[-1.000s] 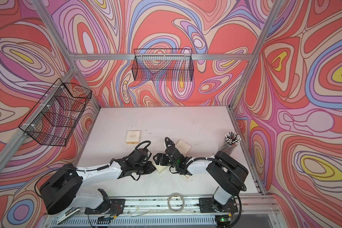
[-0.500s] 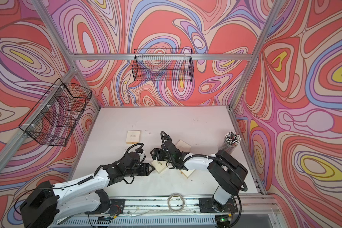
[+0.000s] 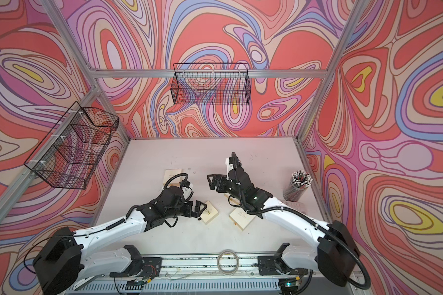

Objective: Take out the earrings from the drawer-style jewelry box
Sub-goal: Close the drawer of the jewelry box, then pick up the jewelry box from the center of the board.

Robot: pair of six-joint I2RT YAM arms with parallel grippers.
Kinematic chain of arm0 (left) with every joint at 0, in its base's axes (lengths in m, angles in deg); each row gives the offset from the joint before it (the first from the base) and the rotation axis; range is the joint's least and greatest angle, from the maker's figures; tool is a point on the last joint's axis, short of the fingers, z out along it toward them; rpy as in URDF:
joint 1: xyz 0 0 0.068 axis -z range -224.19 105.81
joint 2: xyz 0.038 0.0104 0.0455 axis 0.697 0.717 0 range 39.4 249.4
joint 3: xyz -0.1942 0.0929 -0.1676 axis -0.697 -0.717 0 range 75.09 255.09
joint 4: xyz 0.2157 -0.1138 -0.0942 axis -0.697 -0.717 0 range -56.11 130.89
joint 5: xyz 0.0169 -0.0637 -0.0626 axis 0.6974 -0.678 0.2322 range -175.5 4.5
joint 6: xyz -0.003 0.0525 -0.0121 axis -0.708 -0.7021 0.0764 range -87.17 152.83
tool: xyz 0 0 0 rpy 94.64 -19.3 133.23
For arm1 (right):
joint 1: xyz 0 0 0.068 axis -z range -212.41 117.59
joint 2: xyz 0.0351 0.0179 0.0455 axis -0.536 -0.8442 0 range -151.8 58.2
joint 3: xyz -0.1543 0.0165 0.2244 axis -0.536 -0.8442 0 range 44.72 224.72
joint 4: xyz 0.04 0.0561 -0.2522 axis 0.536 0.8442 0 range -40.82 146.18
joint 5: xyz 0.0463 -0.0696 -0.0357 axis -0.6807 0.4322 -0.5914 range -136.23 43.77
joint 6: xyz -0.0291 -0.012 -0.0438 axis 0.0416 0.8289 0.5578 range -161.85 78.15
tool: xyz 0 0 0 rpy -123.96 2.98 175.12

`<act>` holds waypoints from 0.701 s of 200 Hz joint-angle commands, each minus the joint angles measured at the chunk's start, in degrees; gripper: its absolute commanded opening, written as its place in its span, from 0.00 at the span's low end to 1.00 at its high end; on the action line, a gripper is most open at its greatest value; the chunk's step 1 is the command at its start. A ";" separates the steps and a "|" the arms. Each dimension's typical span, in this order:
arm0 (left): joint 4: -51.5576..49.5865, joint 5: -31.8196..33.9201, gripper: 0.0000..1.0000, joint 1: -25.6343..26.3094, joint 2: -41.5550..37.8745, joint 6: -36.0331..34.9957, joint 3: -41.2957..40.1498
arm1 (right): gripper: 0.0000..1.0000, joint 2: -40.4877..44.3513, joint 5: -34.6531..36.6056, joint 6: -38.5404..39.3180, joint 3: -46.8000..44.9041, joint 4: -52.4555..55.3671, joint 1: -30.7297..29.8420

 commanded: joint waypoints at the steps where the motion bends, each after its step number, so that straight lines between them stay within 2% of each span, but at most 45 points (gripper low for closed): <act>1: 0.52 -1.69 1.00 -0.41 1.84 -3.57 3.45 | 0.95 4.43 3.24 -0.48 -3.75 5.80 -0.03; 14: -2.09 -1.21 1.00 -0.40 3.91 -6.42 5.49 | 0.95 6.94 4.26 -0.93 -5.25 6.93 -0.04; 39: -0.98 -1.57 1.00 1.25 5.38 -13.52 5.05 | 0.95 9.93 6.01 -1.12 -6.39 9.45 0.01; 54: -8.89 -2.49 1.00 1.34 8.59 -17.90 9.80 | 0.96 10.69 6.43 -1.06 -6.33 10.56 0.10; 74: -18.82 2.01 1.00 1.75 13.34 -20.83 15.97 | 0.96 10.66 6.25 -1.14 -6.25 10.73 0.04; 93: -19.21 2.77 1.00 3.68 15.34 -24.31 17.41 | 0.96 9.73 5.53 -1.50 -6.42 10.16 0.05; 140: -21.32 2.11 1.00 4.40 19.65 -27.30 19.35 | 0.96 8.18 4.25 -2.37 -7.12 8.66 0.10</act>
